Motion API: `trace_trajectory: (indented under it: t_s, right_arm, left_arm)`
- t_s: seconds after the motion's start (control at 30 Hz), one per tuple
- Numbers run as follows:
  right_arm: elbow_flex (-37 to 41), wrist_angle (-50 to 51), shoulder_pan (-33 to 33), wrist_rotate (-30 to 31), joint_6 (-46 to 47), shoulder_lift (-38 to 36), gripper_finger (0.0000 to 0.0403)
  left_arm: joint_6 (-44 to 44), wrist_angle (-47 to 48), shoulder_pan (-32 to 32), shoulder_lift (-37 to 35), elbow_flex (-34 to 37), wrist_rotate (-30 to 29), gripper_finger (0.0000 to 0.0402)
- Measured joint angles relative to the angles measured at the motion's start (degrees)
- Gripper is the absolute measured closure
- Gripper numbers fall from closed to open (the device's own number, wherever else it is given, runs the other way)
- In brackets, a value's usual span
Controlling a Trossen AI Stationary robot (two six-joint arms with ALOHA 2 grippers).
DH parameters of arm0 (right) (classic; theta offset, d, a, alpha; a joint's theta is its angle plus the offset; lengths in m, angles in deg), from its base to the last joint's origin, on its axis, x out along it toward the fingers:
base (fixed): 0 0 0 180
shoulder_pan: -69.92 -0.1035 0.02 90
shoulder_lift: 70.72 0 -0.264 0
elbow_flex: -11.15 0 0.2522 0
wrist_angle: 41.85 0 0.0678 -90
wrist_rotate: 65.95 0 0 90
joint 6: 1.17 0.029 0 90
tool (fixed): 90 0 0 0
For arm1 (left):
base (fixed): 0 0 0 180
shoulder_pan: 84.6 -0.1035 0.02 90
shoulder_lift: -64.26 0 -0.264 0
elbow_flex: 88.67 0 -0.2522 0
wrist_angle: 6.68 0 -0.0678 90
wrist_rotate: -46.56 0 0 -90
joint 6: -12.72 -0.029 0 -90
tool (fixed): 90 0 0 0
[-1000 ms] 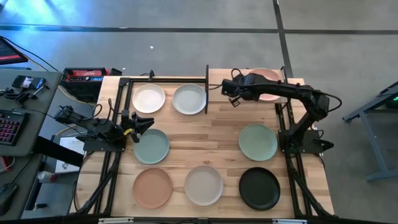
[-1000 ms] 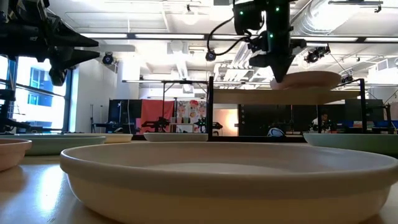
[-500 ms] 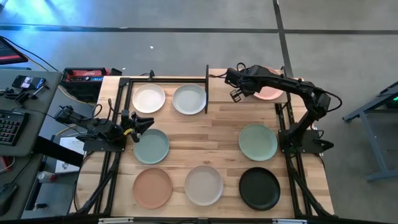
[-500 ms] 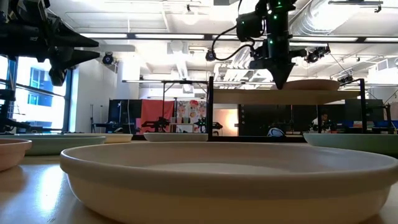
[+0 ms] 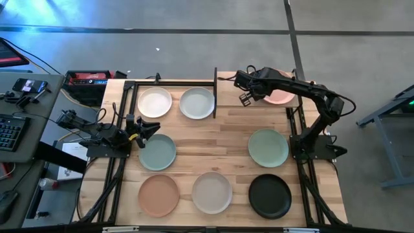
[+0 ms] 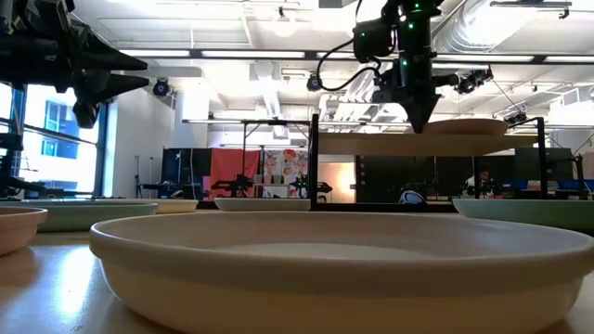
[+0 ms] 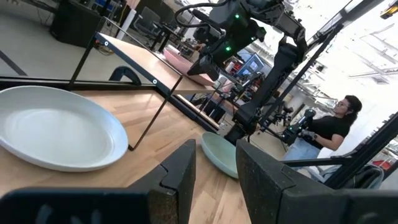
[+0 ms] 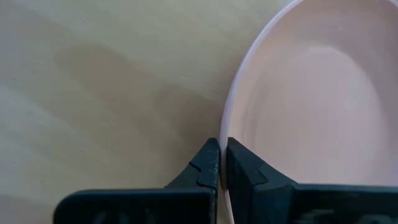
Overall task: Place and stack plates onto a shelf
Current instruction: Put the light orange plate on the shelf, then stack the light blue plate on top of the light orange plate on the shelf
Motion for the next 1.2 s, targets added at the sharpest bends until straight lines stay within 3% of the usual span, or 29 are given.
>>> trace_trajectory:
  t_s: [0.4, 0.77, 1.03, 1.2]
  right_arm:
    - [-0.02, -0.48, 0.0, -2.22, -1.72, 0.0, 0.0399]
    - [-0.18, -1.15, -0.77, -1.15, -1.64, 0.07, 0.0316]
    - [-6.26, -0.41, -2.13, -2.45, -2.13, 0.09, 0.0304]
    - [-11.91, -0.45, -3.18, -4.48, -2.69, 0.09, 0.0304]
  left_arm:
    - [-0.02, 0.0, 0.0, 0.0, 0.0, 0.0, 0.03]
    - [0.04, 0.0, 0.02, 0.0, 0.0, 0.0, 0.03]
    - [-0.19, -0.08, 0.02, 0.0, -0.64, 0.0, 0.03]
    - [-6.24, -0.02, -0.01, 0.0, -4.0, -0.4, 0.03]
